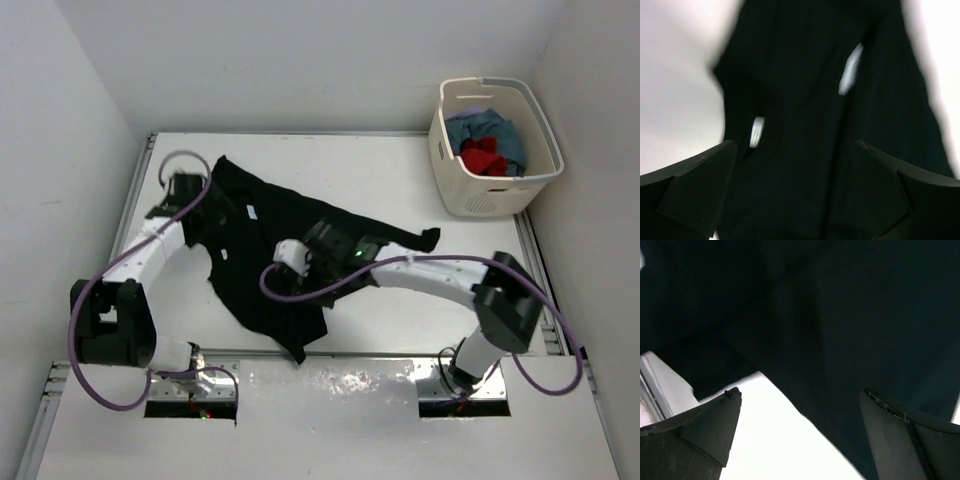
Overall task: Fold and stack the t-shirts
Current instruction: Flatten out the tshirt
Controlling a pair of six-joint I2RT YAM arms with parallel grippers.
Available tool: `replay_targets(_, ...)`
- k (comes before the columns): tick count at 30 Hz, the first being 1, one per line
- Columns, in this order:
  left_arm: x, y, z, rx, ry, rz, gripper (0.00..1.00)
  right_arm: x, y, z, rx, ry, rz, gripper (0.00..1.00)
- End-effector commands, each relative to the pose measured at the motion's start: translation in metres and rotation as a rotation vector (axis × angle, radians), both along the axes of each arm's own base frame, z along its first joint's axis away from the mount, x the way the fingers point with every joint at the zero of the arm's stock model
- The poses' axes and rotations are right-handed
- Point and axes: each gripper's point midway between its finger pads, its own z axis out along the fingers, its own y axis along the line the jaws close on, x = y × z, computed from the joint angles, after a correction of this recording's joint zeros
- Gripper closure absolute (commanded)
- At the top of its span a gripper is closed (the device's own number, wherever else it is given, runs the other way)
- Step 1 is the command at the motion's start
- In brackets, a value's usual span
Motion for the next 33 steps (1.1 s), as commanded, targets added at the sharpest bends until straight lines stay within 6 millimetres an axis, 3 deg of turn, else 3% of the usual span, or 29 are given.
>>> replay_targets(1,-0.036,-0.030,-0.046,-0.183,0.064,-0.036,0.00,-0.005,0.044,0.002,-0.006,-0.081,0.201,0.03)
replay_targets(2,-0.042,-0.031,-0.053,-0.190,0.077,-0.030,0.00,-0.008,0.050,-0.013,-0.041,-0.071,0.236,0.03)
replay_targets(6,-0.057,-0.040,-0.075,-0.224,0.102,-0.070,0.00,-0.023,0.078,-0.034,-0.075,-0.067,0.322,0.05)
replay_targets(10,-0.069,-0.043,-0.097,-0.232,0.144,-0.093,0.00,-0.021,0.083,-0.055,-0.093,-0.053,0.293,0.10)
replay_targets(14,-0.070,-0.041,-0.106,-0.217,0.157,-0.098,0.00,-0.020,0.084,-0.067,-0.093,-0.050,0.282,0.14)
replay_targets(15,-0.069,-0.041,-0.108,-0.217,0.162,-0.098,0.00,-0.017,0.081,-0.072,-0.113,-0.056,0.266,0.17)
replay_targets(17,-0.069,-0.041,-0.111,-0.215,0.173,-0.100,0.00,-0.011,0.079,-0.072,-0.128,-0.076,0.240,0.40)
replay_targets(20,-0.071,-0.040,-0.118,-0.210,0.199,-0.101,0.00,-0.007,0.083,-0.062,-0.095,-0.105,0.212,0.69)
replay_targets(22,-0.071,-0.040,-0.122,-0.208,0.213,-0.098,0.00,-0.005,0.086,-0.051,-0.066,-0.120,0.211,0.75)
replay_targets(23,-0.071,-0.039,-0.124,-0.206,0.217,-0.092,0.00,-0.004,0.087,-0.048,-0.061,-0.124,0.204,0.87)
replay_targets(28,-0.065,-0.037,-0.131,-0.199,0.236,-0.077,0.00,0.017,0.080,-0.030,-0.020,-0.139,0.125,0.94)
replay_targets(31,-0.061,-0.035,-0.136,-0.188,0.253,-0.066,0.00,0.051,0.065,-0.011,0.051,-0.134,0.006,0.96)
replay_targets(33,-0.057,-0.033,-0.139,-0.180,0.267,-0.060,0.00,0.089,0.046,0.006,0.099,-0.170,-0.097,0.97)
